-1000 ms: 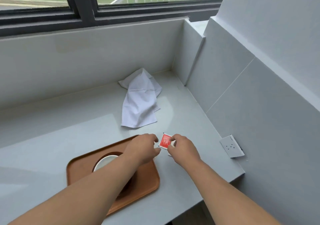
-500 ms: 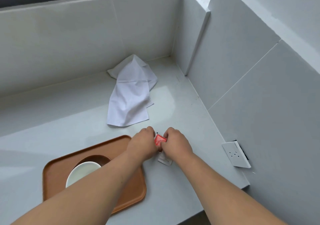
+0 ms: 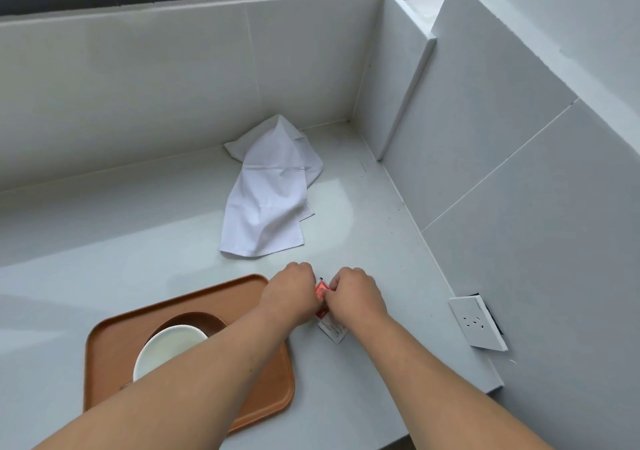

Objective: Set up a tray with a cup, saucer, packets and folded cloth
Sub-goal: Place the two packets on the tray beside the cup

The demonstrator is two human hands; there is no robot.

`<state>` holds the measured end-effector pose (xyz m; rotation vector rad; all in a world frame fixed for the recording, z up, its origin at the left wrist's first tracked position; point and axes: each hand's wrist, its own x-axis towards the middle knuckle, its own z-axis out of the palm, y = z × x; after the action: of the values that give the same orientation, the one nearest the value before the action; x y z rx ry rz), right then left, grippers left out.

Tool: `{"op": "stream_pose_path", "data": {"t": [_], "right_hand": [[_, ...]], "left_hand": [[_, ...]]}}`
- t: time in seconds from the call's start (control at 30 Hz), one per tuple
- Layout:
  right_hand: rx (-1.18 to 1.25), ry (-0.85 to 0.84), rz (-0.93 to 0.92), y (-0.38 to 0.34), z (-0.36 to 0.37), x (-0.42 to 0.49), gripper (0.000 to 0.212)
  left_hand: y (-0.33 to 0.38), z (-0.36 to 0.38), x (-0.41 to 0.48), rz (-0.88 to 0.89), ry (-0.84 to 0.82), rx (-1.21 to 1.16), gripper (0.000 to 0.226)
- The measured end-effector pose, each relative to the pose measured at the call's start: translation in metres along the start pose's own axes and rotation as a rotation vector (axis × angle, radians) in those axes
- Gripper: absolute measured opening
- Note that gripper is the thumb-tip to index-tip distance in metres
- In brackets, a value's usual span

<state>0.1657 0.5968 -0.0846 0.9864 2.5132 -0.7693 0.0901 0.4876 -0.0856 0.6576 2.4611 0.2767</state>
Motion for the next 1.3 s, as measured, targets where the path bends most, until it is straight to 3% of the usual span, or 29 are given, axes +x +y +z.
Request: {"op": "stream_pose_path", "data": {"t": [0.2,0.53,0.63,0.9,1.03,1.3], "right_hand": [[0.043,0.016,-0.027,0.005,-0.001,0.0,0.005],[0.016,-0.022,-0.006,0.009,-0.006,0.0,0.012],[0.127,-0.033,-0.014,0.009,-0.011,-0.002,0.014],[0.585,-0.022,0.007,-0.024,-0.033,-0.013,0.016],[0.632,-0.078,-0.074,-0.055,-0.031,-0.022,0.013],[0.661,-0.084,-0.192,-0.108,-0.015,-0.043,0.007]], "left_hand": [[0.003,-0.004,0.003,-0.027,-0.044,0.024,0.029],[0.008,-0.008,0.005,-0.052,-0.057,0.067,0.026],[0.006,-0.01,0.001,-0.027,-0.008,-0.018,0.018],[-0.002,-0.039,-0.029,0.083,0.077,-0.274,0.043],[-0.022,-0.066,-0.04,0.074,0.189,-0.234,0.031],[-0.068,-0.098,-0.058,-0.001,0.176,-0.262,0.004]]}}
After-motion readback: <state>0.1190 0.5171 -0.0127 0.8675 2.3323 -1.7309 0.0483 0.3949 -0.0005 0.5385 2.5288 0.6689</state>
